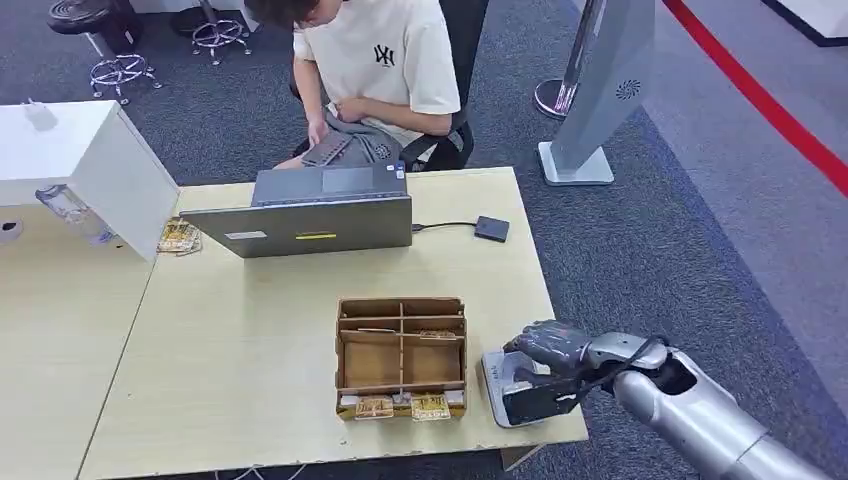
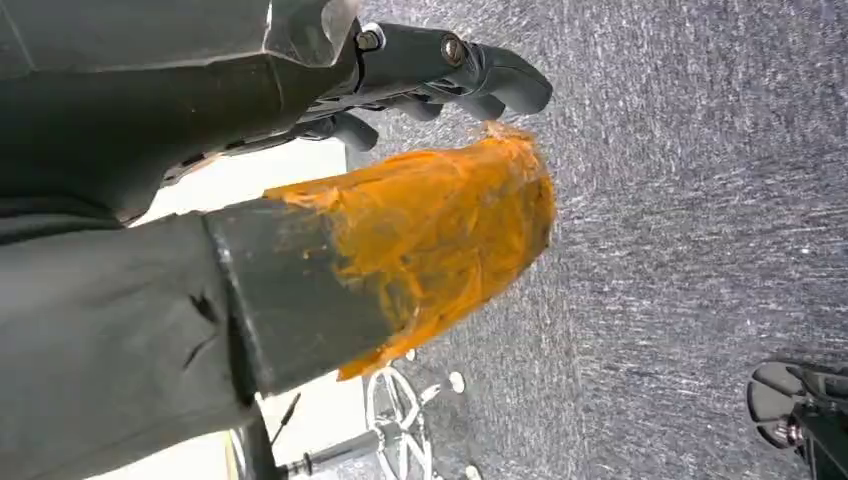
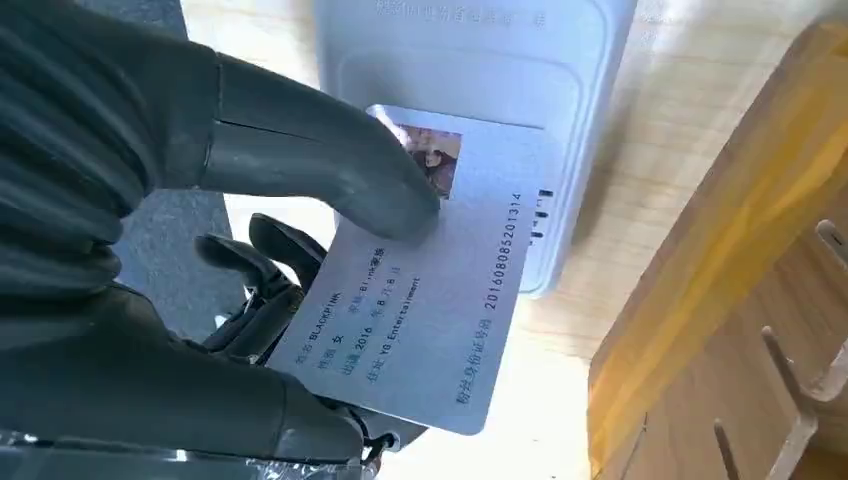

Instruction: Pass the card to the sensor for recognition and then transmit it.

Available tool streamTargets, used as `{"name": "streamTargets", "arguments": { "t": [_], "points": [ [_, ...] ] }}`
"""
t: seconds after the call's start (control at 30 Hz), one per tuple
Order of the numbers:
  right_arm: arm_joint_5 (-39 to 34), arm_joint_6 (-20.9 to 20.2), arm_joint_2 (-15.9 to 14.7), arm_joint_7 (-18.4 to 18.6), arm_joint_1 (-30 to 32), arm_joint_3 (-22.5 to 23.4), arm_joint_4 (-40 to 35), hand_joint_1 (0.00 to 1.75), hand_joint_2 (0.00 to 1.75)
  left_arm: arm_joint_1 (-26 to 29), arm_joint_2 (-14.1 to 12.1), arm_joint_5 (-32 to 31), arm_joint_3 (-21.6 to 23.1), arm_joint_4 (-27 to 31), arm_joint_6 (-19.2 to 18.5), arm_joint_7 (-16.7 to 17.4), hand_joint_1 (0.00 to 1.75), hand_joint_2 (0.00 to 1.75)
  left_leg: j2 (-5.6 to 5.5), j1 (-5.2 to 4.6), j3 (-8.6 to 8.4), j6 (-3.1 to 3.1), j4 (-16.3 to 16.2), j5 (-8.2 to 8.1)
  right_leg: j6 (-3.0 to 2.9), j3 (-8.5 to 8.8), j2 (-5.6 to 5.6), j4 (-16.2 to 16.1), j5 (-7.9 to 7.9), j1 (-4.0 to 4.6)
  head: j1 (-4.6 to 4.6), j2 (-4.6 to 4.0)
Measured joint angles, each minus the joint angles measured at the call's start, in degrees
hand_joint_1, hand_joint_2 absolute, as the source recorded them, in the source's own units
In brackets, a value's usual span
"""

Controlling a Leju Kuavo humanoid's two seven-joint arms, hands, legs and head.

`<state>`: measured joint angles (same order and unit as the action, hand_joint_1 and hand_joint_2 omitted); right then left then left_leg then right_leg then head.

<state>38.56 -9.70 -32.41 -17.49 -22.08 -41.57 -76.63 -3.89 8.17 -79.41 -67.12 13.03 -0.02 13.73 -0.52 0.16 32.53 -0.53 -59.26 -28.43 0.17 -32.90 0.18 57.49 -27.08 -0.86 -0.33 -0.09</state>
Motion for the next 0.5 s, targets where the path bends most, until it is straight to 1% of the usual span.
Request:
{"name": "streamTargets", "arguments": {
  "t": [0.2, 0.3, 0.4, 0.5],
  "points": [
    [0.4, 0.3, 0.1, 0.5, -0.3, -0.5, 0.3, 1.75, 1.75, 0.0, 0.1, 0.0, 0.0, 0.0, 0.0, 0.0, 0.00, 0.00, 0.00, 0.00, -0.02, 0.00, 0.0, 0.00, 0.00, 0.02, 0.00, 0.0, 0.00, 0.00, 0.00, 0.00],
    [0.9, 1.7, 0.4, 0.9, -0.2, -0.6, 0.5, 1.75, 1.75, 0.0, 0.2, 0.0, 0.0, 0.0, 0.0, 0.0, 0.00, 0.00, 0.00, 0.00, -0.03, 0.00, 0.0, 0.00, 0.00, 0.03, 0.00, 0.0, 0.00, 0.00, 0.00, 0.00],
    [2.5, 5.4, 1.3, 1.2, 0.1, -0.4, 0.7, 1.75, 1.75, 0.0, 0.2, 0.0, 0.0, 0.0, 0.0, 0.0, 0.00, 0.00, 0.01, 0.01, -0.05, 0.00, 0.0, 0.00, 0.00, 0.04, 0.02, 0.0, 0.00, 0.01, 0.00, 0.00],
    [4.7, 12.6, 4.4, 2.1, 2.7, 1.7, 0.7, 1.75, 1.75, 0.0, 0.3, 0.0, 0.0, 0.0, 0.2, 0.0, 0.00, 0.00, 0.00, 0.01, -0.06, 0.00, 0.0, 0.00, 0.00, 0.05, 0.01, 0.0, 0.00, 0.02, 0.02, 0.00]
  ]
}}
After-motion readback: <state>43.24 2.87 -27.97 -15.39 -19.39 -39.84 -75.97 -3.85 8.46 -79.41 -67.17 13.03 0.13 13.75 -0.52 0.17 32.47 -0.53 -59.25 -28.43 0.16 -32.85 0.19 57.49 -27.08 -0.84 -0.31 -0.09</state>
